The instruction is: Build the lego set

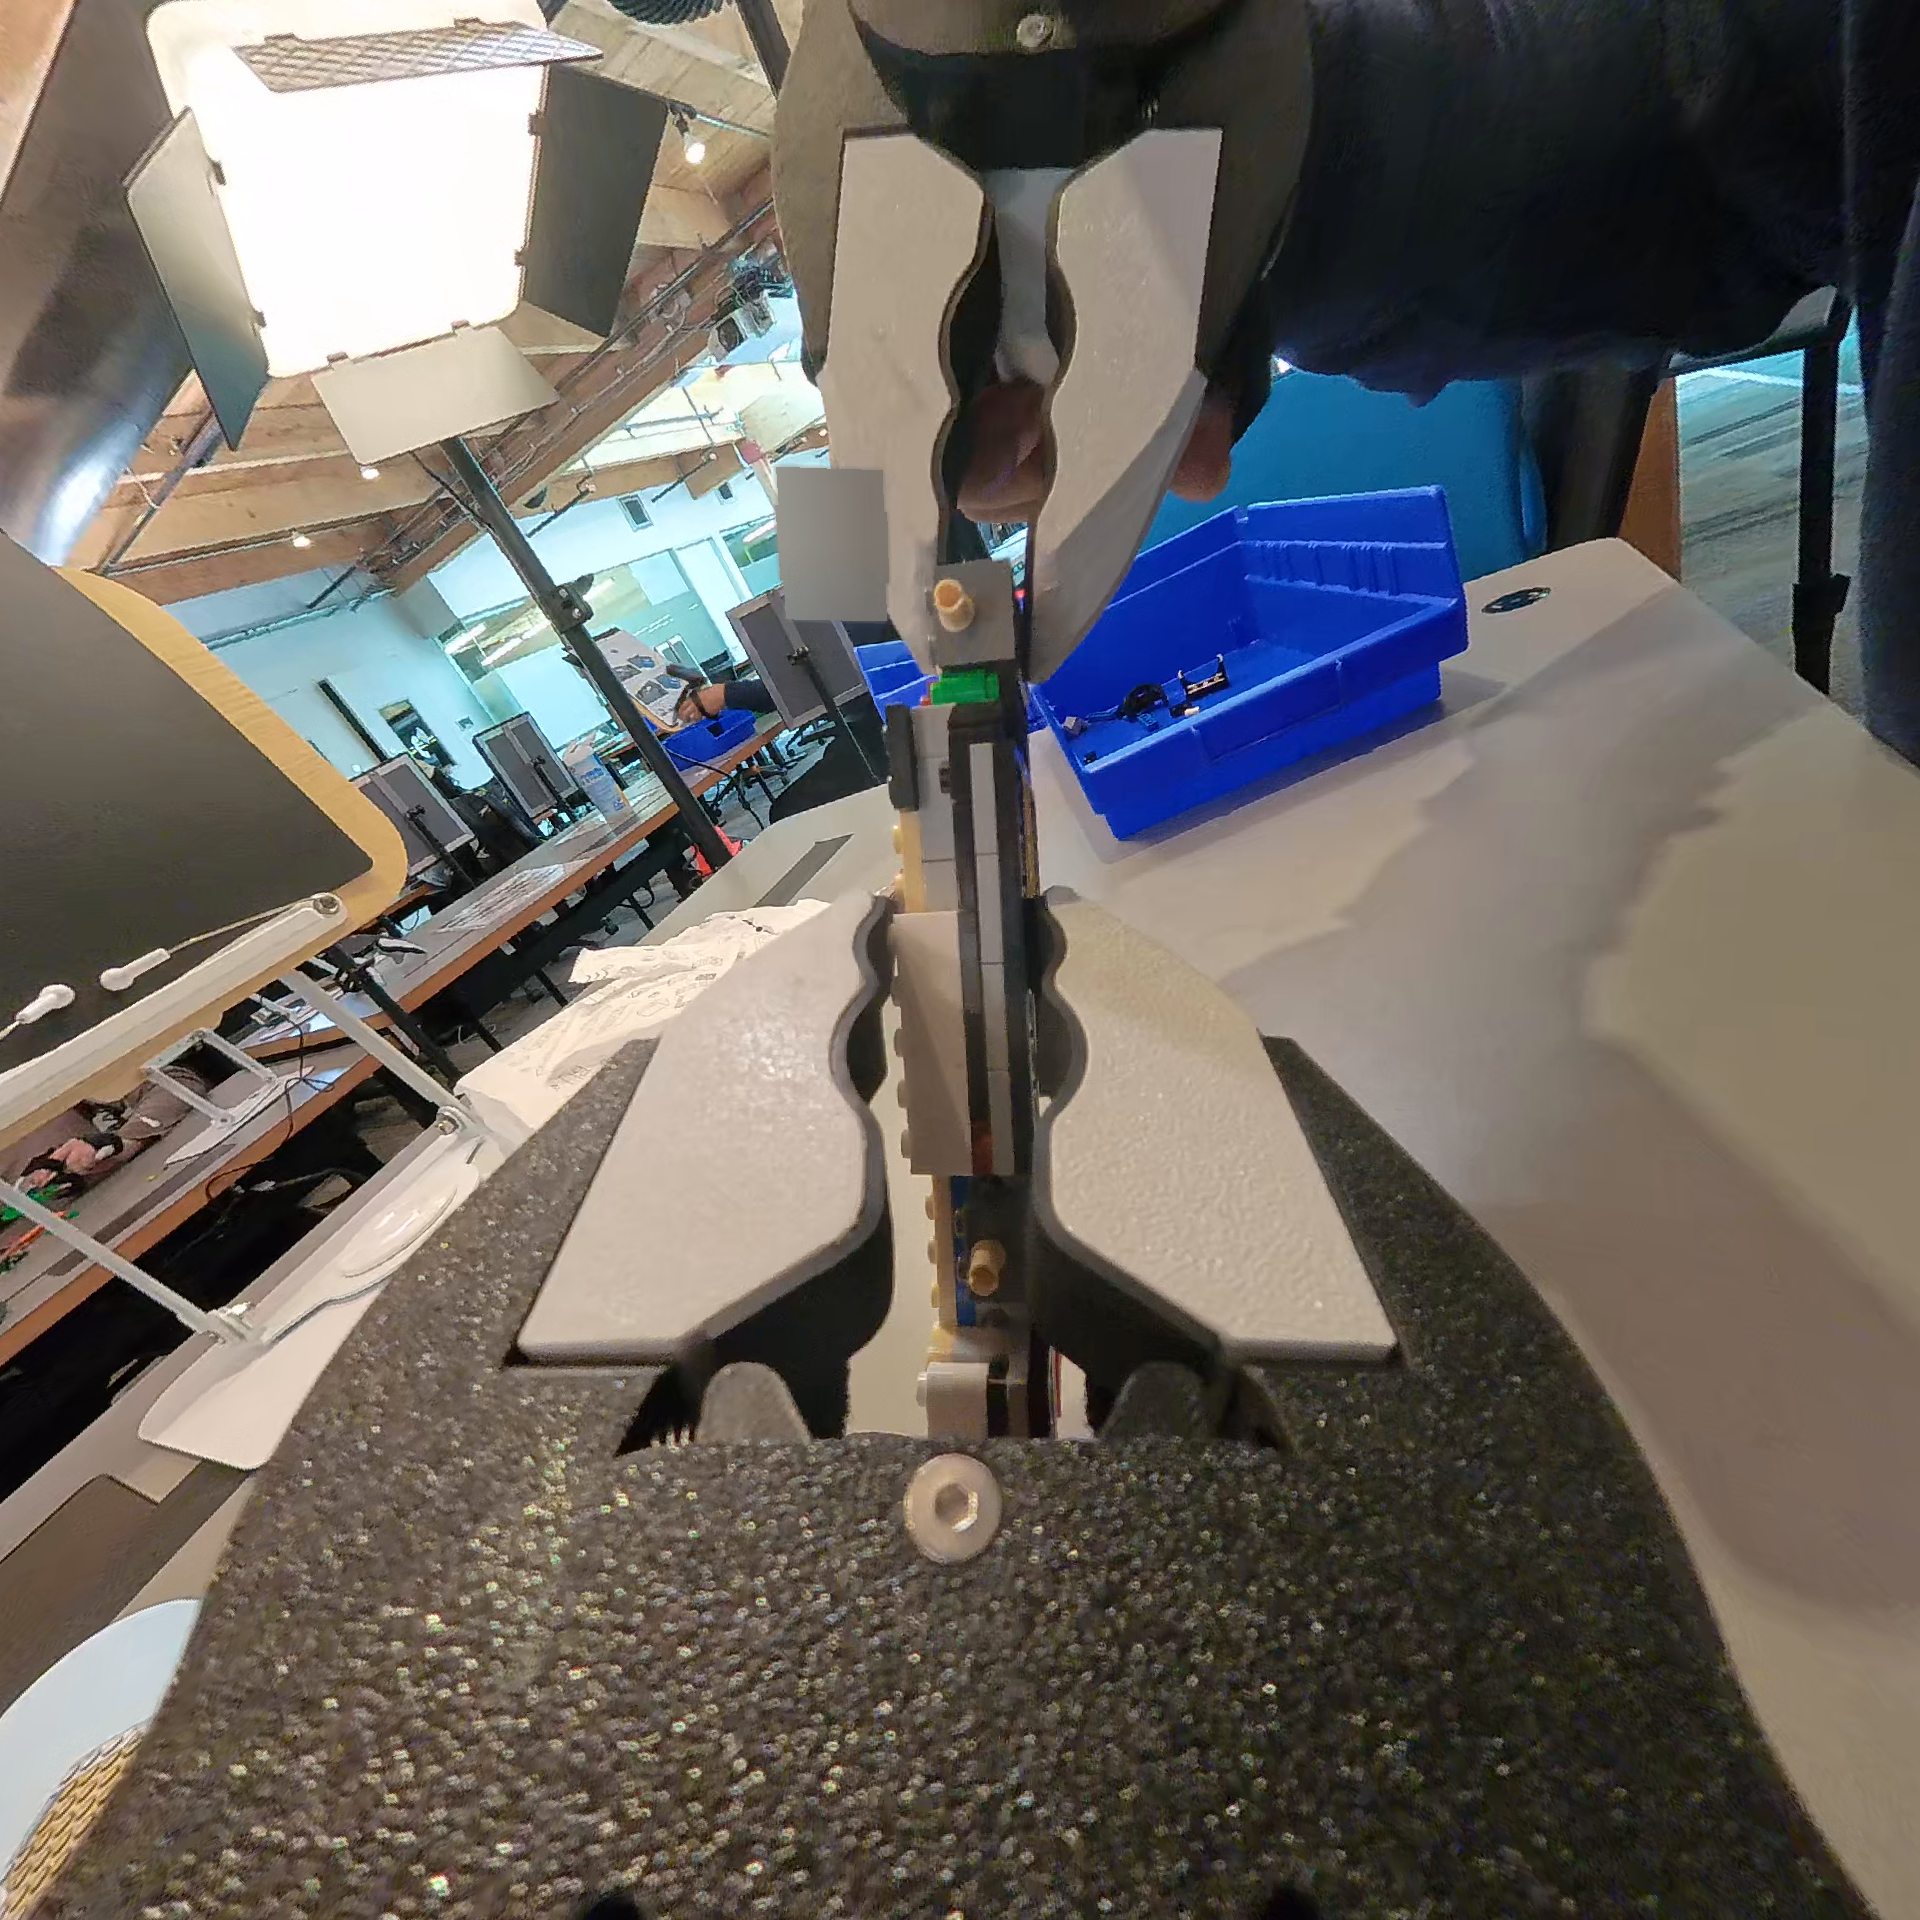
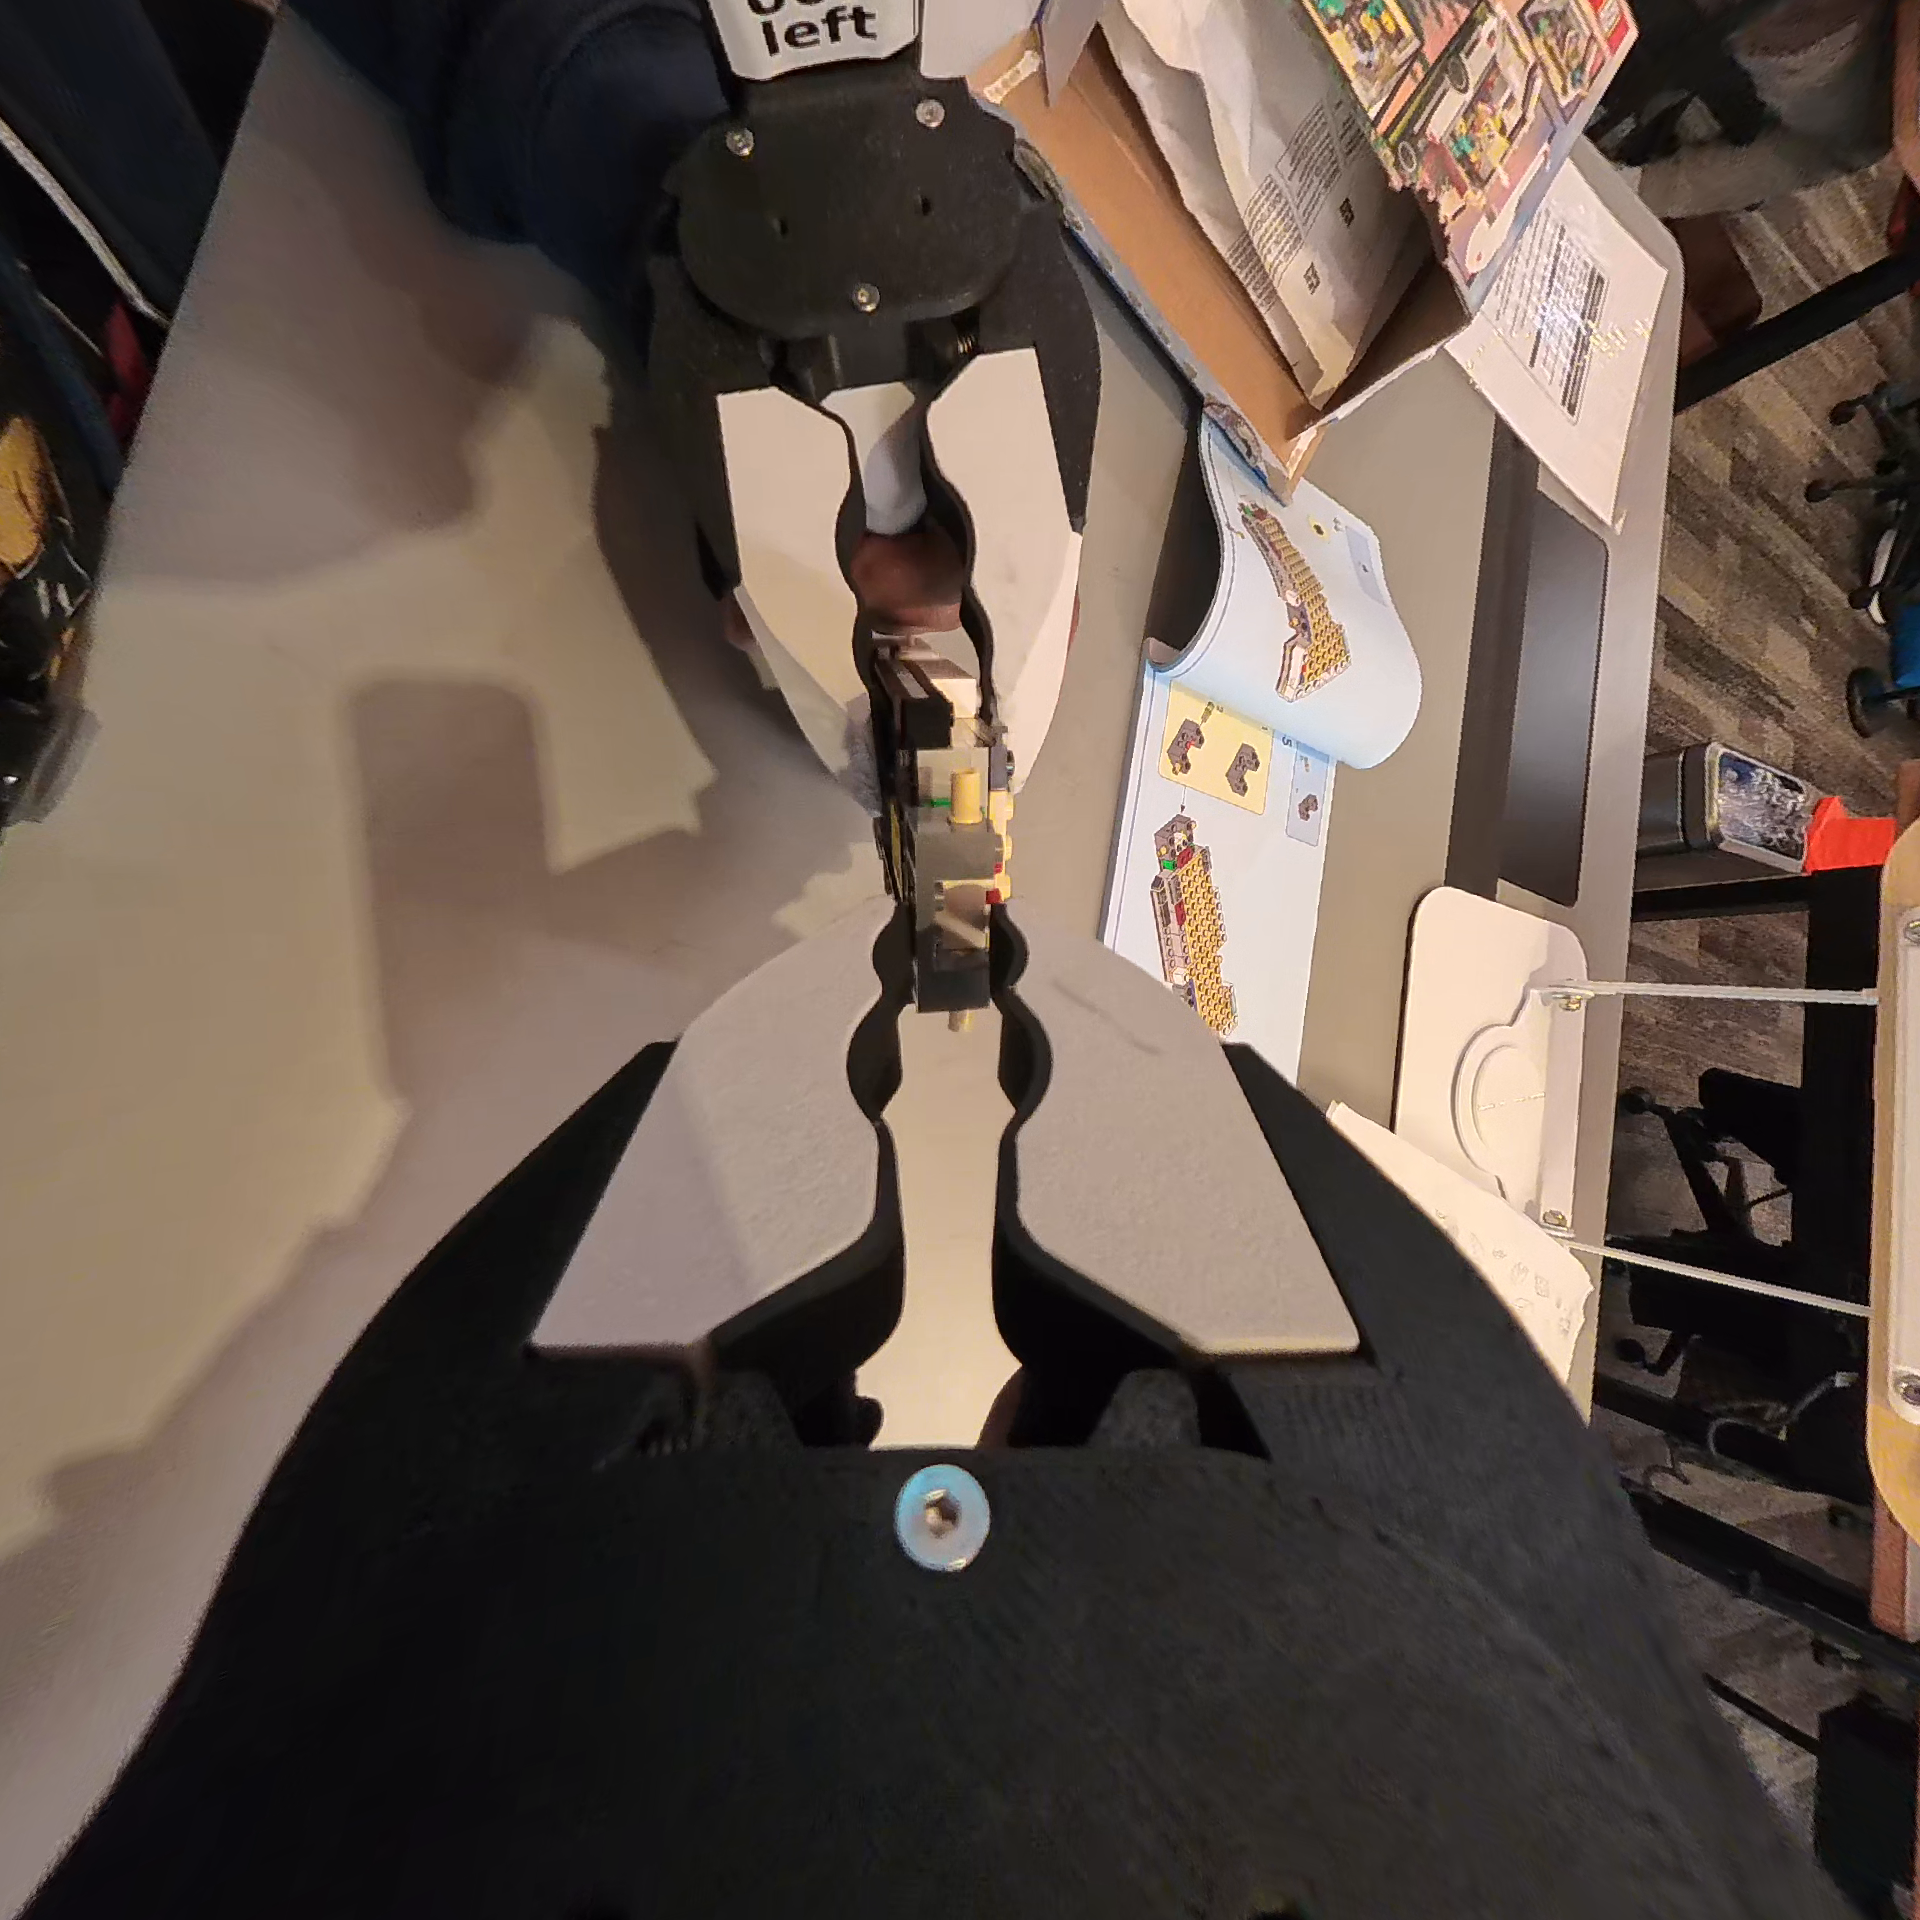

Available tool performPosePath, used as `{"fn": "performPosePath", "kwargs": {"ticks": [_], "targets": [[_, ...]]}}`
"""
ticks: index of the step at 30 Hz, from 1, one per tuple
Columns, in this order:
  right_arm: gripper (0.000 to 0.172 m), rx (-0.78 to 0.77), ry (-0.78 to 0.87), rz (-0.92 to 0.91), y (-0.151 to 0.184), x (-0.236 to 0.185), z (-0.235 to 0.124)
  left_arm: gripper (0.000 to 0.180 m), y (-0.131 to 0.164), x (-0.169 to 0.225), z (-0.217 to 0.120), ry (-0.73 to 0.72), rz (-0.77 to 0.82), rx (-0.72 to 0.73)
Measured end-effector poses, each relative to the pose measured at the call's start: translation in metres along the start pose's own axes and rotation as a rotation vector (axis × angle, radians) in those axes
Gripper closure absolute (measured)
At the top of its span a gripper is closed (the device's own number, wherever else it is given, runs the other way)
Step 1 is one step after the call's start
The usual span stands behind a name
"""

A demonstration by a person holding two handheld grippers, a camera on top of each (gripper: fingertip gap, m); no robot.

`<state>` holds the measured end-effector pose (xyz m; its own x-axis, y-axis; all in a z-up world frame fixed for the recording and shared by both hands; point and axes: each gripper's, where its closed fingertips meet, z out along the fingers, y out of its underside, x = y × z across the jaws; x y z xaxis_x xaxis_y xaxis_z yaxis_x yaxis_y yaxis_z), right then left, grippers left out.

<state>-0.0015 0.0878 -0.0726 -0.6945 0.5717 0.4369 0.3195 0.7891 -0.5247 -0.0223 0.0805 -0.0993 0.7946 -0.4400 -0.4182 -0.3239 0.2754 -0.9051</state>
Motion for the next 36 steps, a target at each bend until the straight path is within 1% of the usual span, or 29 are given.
{"fn": "performPosePath", "kwargs": {"ticks": [13,18,20,26,28,30,32,33,36], "targets": [[0.158,-0.024,-0.011,-0.012,0.006,-0.001,0.001,0.156,0.002,0.002,0.001,0.010,0.021,-0.016],[0.153,-0.013,-0.013,-0.045,0.002,-0.003,0.000,0.156,0.002,0.004,0.001,0.011,0.045,-0.023],[0.157,-0.011,-0.021,-0.054,0.002,-0.005,0.001,0.156,0.001,0.003,0.001,0.009,0.049,-0.025],[0.158,-0.002,-0.042,-0.056,0.002,-0.009,0.001,0.156,0.003,0.005,0.002,0.018,0.063,-0.048],[0.158,-0.017,-0.025,-0.065,0.008,-0.007,0.004,0.156,0.007,0.004,0.003,0.012,0.081,-0.074],[0.157,-0.055,0.039,-0.077,0.017,0.001,0.008,0.156,0.011,-0.003,0.004,-0.016,0.104,-0.111],[0.142,-0.108,0.074,-0.068,0.029,0.004,0.011,0.155,0.017,-0.007,0.004,-0.023,0.138,-0.160],[0.138,-0.123,0.088,-0.048,0.033,0.004,0.011,0.155,0.021,-0.010,0.004,-0.032,0.171,-0.190],[0.134,-0.125,0.132,0.058,0.046,0.002,0.007,0.155,0.038,-0.012,0.004,-0.036,0.306,-0.322]]}}
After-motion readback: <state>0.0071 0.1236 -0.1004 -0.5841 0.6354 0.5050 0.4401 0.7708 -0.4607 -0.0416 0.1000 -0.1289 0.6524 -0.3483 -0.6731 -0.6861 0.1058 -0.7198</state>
